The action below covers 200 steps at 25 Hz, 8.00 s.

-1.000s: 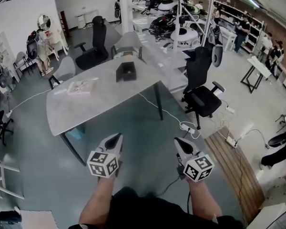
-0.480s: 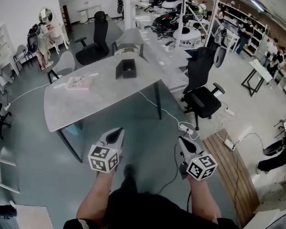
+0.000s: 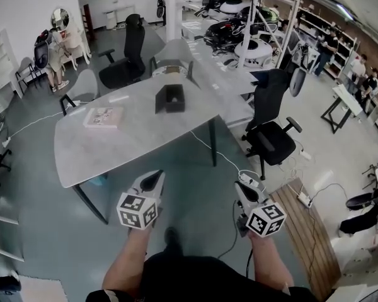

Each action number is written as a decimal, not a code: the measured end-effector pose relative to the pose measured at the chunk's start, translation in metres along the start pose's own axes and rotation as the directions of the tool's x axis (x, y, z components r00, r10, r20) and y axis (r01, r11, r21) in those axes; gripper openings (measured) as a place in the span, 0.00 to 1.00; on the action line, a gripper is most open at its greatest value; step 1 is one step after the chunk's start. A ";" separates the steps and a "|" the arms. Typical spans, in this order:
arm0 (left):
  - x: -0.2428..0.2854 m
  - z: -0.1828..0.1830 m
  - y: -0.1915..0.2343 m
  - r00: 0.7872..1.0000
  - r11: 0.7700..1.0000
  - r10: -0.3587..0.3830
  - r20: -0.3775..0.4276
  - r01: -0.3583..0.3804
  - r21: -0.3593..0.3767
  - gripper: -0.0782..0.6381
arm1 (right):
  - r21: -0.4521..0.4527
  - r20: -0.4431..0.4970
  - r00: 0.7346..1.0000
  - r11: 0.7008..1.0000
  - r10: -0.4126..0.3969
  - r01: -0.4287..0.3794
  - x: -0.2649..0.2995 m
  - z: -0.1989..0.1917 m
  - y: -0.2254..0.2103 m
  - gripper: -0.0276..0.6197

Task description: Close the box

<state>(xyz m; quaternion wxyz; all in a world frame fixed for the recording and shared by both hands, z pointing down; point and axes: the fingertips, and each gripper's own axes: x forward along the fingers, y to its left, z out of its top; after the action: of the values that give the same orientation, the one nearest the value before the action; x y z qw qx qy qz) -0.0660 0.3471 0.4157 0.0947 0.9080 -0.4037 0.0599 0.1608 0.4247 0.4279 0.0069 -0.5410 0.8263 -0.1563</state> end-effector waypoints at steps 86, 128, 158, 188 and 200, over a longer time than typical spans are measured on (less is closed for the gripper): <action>0.472 -0.030 0.443 0.945 0.999 -0.042 -0.326 0.043 -0.006 0.36 | 0.046 -0.468 0.882 0.998 0.055 -0.038 0.688 0.019 -0.216 0.25; 0.534 -0.159 0.495 0.855 0.976 0.143 -0.498 -0.204 -0.070 0.44 | 0.032 -0.623 0.782 0.999 -0.011 0.040 0.740 -0.058 -0.271 0.32; 0.525 -0.162 0.478 0.844 0.995 0.099 -0.528 -0.095 0.035 0.49 | -0.054 -0.630 0.772 0.996 -0.086 0.066 0.736 -0.056 -0.260 0.31; 0.510 -0.092 0.488 0.914 0.971 -0.229 -0.336 0.190 -0.144 0.35 | 0.040 -0.592 0.804 0.995 -0.054 0.096 0.711 -0.060 -0.245 0.31; 0.508 -0.057 0.488 0.961 0.964 -0.147 -0.233 0.086 -0.253 0.33 | 0.037 -0.536 0.844 0.997 -0.035 0.065 0.707 -0.033 -0.240 0.31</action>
<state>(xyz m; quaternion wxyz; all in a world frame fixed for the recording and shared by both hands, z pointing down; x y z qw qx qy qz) -0.0920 -0.3269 0.6261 0.2575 0.8973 -0.3383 0.1188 0.0761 -0.2886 0.6342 -0.2130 -0.4970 0.7768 -0.3228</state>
